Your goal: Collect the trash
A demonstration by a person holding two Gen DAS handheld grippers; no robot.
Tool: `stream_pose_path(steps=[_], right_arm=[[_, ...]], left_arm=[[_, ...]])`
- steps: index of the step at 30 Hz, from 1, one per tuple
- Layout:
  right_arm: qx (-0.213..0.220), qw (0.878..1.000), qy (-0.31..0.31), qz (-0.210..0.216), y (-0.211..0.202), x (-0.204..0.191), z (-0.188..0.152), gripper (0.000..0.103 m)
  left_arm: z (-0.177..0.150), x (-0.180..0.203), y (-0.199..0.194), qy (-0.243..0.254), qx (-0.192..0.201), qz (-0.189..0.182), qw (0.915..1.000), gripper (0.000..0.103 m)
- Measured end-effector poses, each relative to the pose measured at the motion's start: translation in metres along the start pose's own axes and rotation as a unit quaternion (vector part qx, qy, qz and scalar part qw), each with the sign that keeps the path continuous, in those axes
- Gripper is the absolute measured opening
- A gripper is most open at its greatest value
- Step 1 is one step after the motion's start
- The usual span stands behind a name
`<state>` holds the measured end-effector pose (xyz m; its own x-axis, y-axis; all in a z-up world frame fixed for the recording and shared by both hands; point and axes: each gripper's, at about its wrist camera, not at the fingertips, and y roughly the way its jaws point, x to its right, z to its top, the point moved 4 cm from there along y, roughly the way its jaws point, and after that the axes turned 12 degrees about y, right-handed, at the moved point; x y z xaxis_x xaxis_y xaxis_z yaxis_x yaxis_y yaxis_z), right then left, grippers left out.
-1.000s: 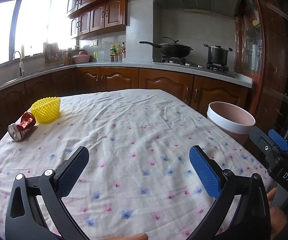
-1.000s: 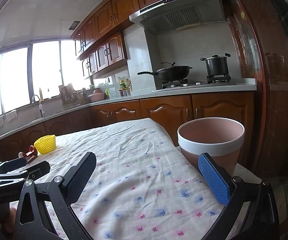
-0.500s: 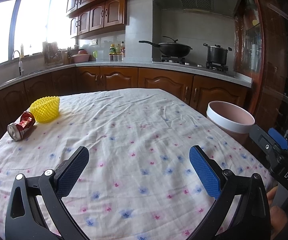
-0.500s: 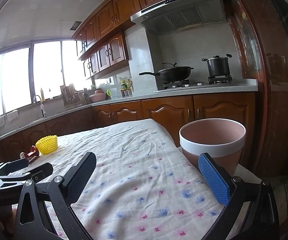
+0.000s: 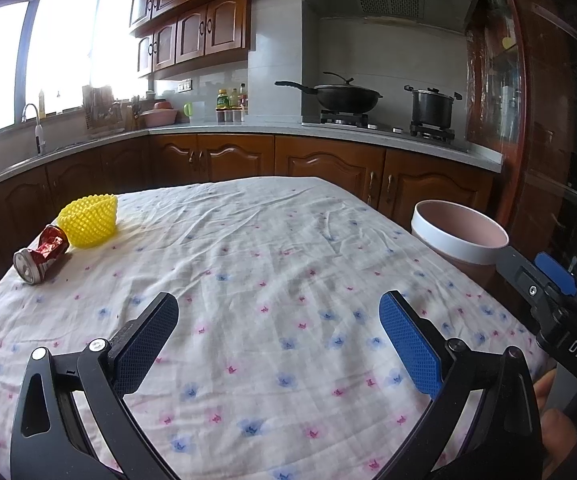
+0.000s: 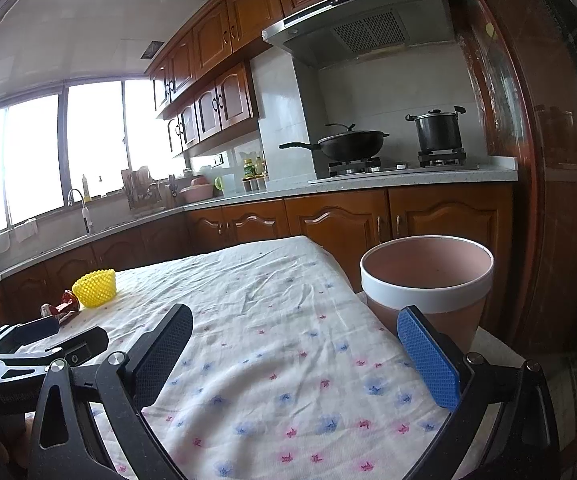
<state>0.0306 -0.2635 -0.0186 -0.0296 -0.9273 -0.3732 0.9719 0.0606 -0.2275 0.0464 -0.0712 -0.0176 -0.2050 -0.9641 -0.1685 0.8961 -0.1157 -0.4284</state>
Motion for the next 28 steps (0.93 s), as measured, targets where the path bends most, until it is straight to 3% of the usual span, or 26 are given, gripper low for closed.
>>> stream_pose_path(steps=[28], right_arm=[[-0.015, 1.0, 0.003, -0.007, 0.011, -0.002, 0.005, 0.103]], left_arm=[[0.001, -0.002, 0.01, -0.009, -0.014, -0.021, 0.9996, 0.103]])
